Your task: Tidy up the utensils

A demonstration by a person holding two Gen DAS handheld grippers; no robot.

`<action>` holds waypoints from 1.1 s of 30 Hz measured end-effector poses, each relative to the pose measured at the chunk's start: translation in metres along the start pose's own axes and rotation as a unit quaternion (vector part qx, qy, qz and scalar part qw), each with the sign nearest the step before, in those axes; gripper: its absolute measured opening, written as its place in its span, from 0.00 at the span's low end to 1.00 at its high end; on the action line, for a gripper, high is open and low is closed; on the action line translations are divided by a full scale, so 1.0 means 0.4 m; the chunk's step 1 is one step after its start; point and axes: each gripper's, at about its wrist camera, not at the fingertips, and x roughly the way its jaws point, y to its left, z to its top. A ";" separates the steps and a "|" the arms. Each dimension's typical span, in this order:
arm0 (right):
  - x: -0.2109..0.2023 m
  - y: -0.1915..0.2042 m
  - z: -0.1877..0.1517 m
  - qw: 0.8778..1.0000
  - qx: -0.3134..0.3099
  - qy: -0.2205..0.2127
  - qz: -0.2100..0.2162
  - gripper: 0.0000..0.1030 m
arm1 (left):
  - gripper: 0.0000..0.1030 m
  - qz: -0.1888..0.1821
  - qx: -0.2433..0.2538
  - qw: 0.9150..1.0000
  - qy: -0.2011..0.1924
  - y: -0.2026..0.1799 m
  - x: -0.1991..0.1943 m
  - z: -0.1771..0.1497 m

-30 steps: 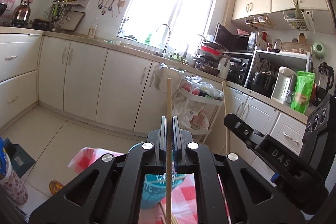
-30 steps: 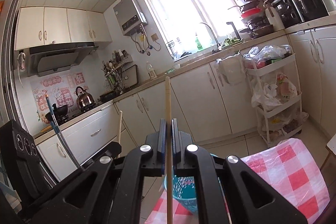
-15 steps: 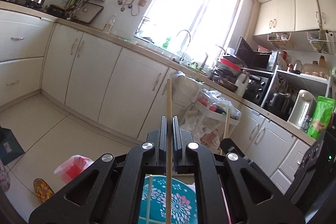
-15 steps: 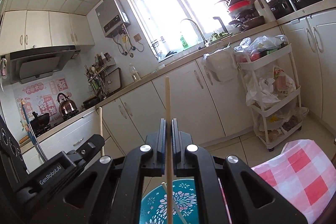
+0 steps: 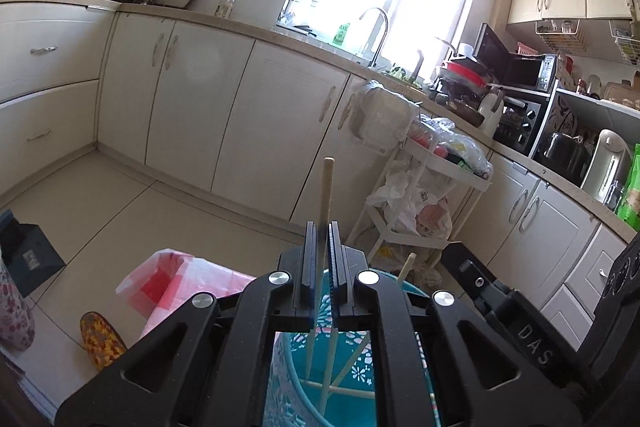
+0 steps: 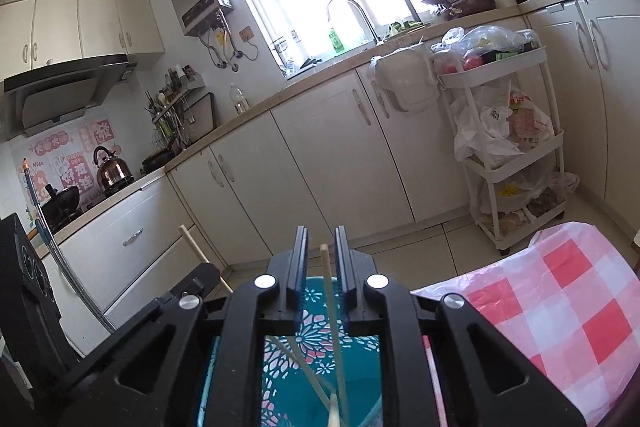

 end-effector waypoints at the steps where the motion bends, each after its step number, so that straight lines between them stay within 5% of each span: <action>1: -0.009 0.000 0.002 1.000 0.000 0.002 -0.001 0.18 | 0.07 0.001 0.002 1.000 0.005 -0.002 -0.010 -0.004; 4: -0.060 -0.009 0.015 1.000 0.010 0.002 -0.006 0.20 | 0.34 0.012 0.007 1.000 0.013 -0.008 -0.057 -0.012; 6: -0.107 -0.020 0.025 1.000 0.017 0.002 -0.012 0.23 | 0.63 0.028 0.010 1.000 0.005 -0.012 -0.109 -0.018; 9: -0.186 -0.033 0.028 0.999 0.024 0.006 -0.022 0.33 | 0.71 0.039 0.028 0.999 0.003 -0.021 -0.190 -0.030; 13: -0.324 -0.032 0.007 0.999 0.020 0.012 -0.037 0.50 | 0.79 0.057 0.044 0.997 0.007 -0.031 -0.307 -0.047; 19: -0.528 -0.002 -0.060 0.998 0.005 0.019 -0.055 0.62 | 0.86 0.086 0.047 0.995 0.016 -0.047 -0.478 -0.079; 33: -0.758 0.087 -0.152 0.996 -0.056 0.047 -0.056 0.68 | 0.92 0.098 0.098 0.990 0.035 -0.114 -0.732 -0.151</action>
